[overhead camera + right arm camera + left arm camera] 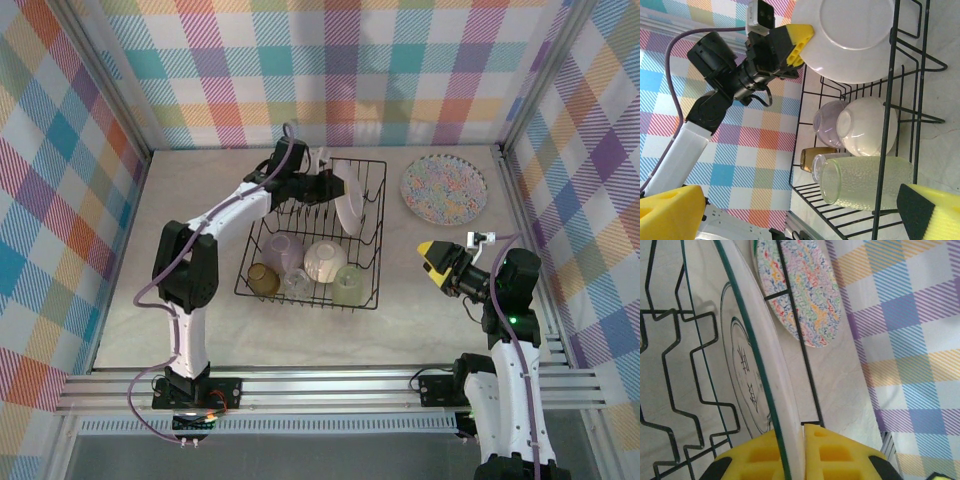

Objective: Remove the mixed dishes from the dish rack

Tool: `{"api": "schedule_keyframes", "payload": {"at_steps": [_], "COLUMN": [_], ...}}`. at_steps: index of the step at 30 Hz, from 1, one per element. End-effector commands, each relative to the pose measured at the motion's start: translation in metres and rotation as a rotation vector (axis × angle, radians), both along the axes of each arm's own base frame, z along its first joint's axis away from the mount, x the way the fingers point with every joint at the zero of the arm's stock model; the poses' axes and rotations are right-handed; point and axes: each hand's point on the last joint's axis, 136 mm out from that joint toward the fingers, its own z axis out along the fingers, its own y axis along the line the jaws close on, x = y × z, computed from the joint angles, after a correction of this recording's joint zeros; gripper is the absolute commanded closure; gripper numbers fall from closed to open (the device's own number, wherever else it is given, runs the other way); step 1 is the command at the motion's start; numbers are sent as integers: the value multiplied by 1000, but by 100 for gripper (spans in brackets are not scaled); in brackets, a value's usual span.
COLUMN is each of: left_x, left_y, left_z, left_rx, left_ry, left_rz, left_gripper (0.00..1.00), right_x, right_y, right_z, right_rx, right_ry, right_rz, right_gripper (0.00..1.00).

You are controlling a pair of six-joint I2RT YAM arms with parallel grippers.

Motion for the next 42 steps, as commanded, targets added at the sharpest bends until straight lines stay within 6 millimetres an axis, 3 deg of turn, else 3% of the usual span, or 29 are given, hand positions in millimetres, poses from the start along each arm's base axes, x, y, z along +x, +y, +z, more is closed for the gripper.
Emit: {"api": "schedule_keyframes", "payload": {"at_steps": [1, 11, 20, 25, 29, 39, 42], "left_x": [-12, -35, -96, -134, -156, -169, -173], "left_y": [3, 23, 50, 62, 72, 90, 84], "left_z": [75, 131, 165, 160, 144, 100, 90], "left_rx": [-87, -52, 147, 375, 606, 1174, 1275], "left_ry": [-135, -301, -601, -811, -996, -1248, -1334], "left_rz": [-23, -15, -49, -117, -159, -194, -224], "left_gripper": [100, 100, 100, 100, 100, 100, 100], "right_x": [-3, 0, 6, 11, 17, 25, 27], "right_y": [3, 3, 6, 12, 19, 37, 45], "right_z": [3, 8, 13, 15, 21, 39, 44], "right_rx": [9, 9, -11, -42, -57, -67, -69], "right_ry": [-19, -30, -33, -31, -41, -58, -64], "right_rz": [19, 11, 1, 3, 18, 69, 87], "right_gripper": [1, 1, 1, 1, 1, 1, 1]}}
